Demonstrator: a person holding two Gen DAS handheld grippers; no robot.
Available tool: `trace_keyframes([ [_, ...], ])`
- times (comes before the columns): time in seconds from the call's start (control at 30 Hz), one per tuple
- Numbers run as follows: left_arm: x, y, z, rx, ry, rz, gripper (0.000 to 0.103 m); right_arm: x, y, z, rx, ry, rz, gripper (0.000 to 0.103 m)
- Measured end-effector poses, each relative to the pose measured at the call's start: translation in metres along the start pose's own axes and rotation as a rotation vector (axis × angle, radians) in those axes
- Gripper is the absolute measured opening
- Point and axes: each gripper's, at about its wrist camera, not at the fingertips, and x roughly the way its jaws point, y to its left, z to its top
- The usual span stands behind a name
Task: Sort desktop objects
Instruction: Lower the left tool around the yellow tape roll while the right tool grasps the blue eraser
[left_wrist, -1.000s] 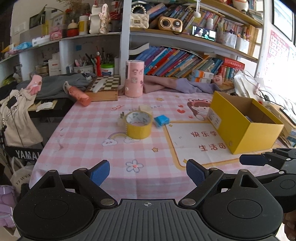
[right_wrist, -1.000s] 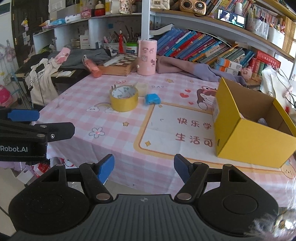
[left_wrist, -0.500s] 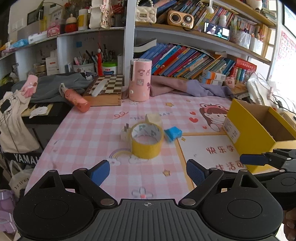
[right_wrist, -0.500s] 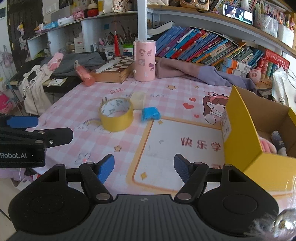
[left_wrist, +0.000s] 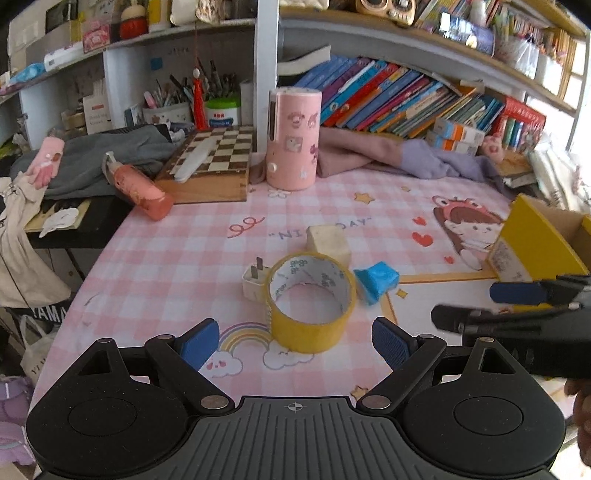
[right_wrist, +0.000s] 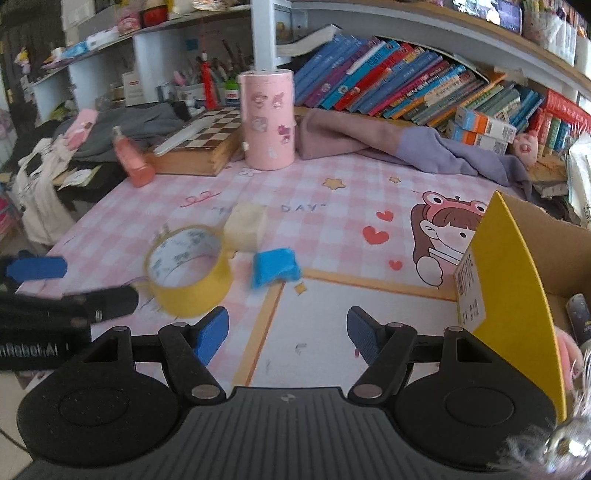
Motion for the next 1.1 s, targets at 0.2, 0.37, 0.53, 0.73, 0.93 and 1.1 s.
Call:
trace_keyframes([
  [0.2,0.032,-0.002,0.005,0.007,0.037,0.005,0.092,0.037,-0.011,0.021,0.053,0.049,0.015,0.066],
  [0.37,0.047,-0.005,0.008,0.02,0.066,-0.014,0.092,0.067,-0.014,0.036,0.03,0.091,0.048,0.066],
  [0.53,0.057,-0.007,0.01,0.034,0.085,-0.02,0.092,0.094,-0.014,0.047,-0.009,0.132,0.08,0.066],
  [0.73,0.066,-0.008,0.011,0.033,0.099,-0.016,0.092,0.12,-0.01,0.05,-0.059,0.185,0.102,0.061],
  [0.93,0.078,-0.007,0.014,0.032,0.102,-0.007,0.093,0.129,-0.007,0.051,-0.088,0.199,0.111,0.048],
  [1.1,0.088,-0.009,0.017,0.045,0.098,-0.009,0.093,0.13,-0.012,0.054,-0.075,0.187,0.105,0.042],
])
